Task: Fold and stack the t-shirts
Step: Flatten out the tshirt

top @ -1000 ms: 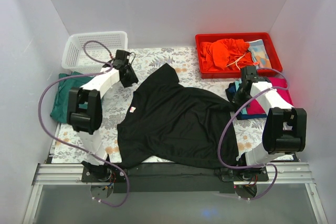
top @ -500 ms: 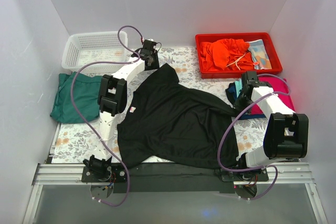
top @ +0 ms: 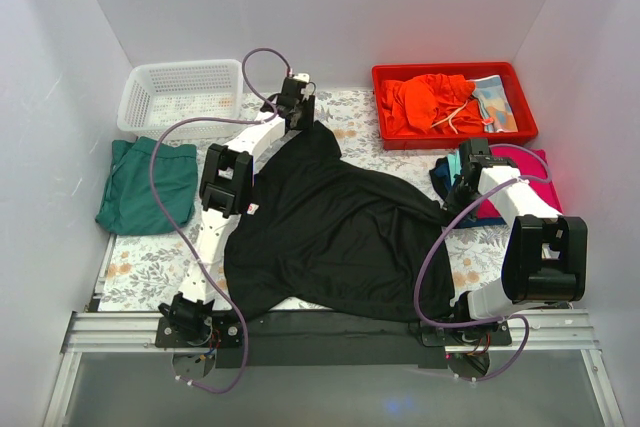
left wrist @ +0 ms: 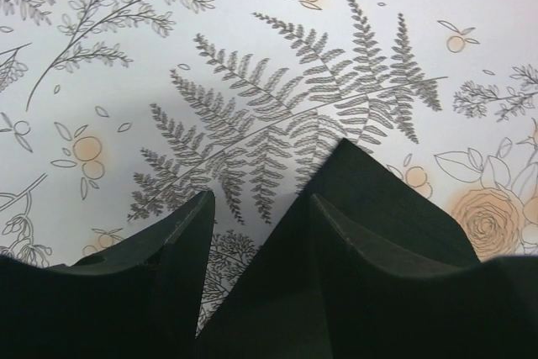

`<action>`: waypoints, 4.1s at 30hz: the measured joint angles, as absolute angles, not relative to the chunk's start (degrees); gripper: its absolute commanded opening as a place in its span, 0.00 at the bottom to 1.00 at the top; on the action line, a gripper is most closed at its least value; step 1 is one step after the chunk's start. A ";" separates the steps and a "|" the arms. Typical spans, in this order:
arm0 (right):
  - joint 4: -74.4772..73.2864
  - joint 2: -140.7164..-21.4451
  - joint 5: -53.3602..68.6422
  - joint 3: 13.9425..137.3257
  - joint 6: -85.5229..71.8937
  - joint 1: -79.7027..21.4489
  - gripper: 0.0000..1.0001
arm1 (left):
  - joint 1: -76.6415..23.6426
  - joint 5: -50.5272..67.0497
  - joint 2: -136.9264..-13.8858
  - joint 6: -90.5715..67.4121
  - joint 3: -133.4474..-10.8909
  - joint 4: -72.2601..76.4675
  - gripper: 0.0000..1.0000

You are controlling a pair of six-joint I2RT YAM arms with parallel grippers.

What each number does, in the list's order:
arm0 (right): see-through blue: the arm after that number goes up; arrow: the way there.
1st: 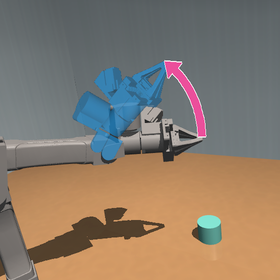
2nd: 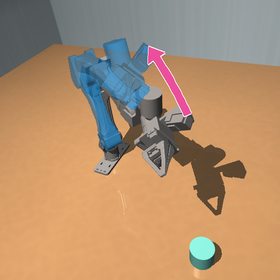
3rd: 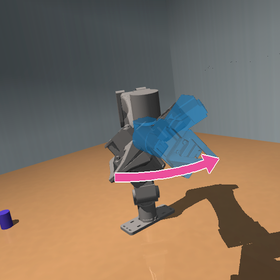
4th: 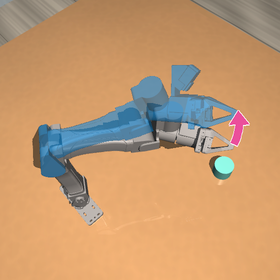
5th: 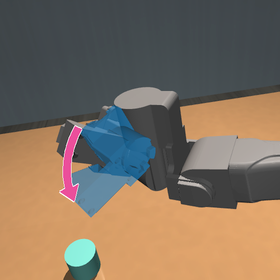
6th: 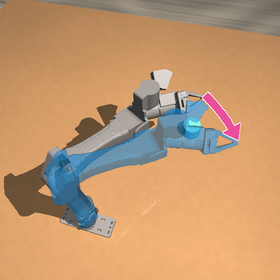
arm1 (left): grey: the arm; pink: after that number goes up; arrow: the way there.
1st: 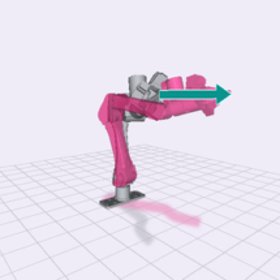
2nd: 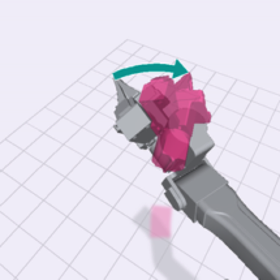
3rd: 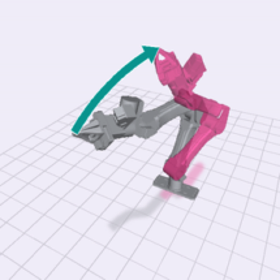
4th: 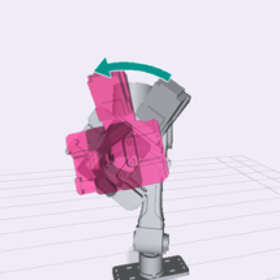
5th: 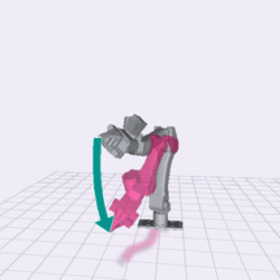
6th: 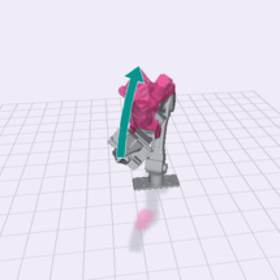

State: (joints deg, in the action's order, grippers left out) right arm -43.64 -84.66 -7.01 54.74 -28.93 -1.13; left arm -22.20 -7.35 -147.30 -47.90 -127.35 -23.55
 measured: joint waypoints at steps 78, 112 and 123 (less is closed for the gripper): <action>-43.31 -81.78 -7.46 74.15 -22.31 -1.28 0.01 | -18.68 -29.47 -131.28 -51.37 -117.69 -39.53 0.00; -49.21 -67.55 6.44 43.99 -23.99 -3.33 0.39 | -18.20 -34.22 -84.88 -79.61 -67.42 -58.46 0.00; -43.44 -76.12 6.81 47.77 -22.15 -4.05 0.40 | -18.17 -32.23 -84.93 -80.38 -66.13 -58.28 0.00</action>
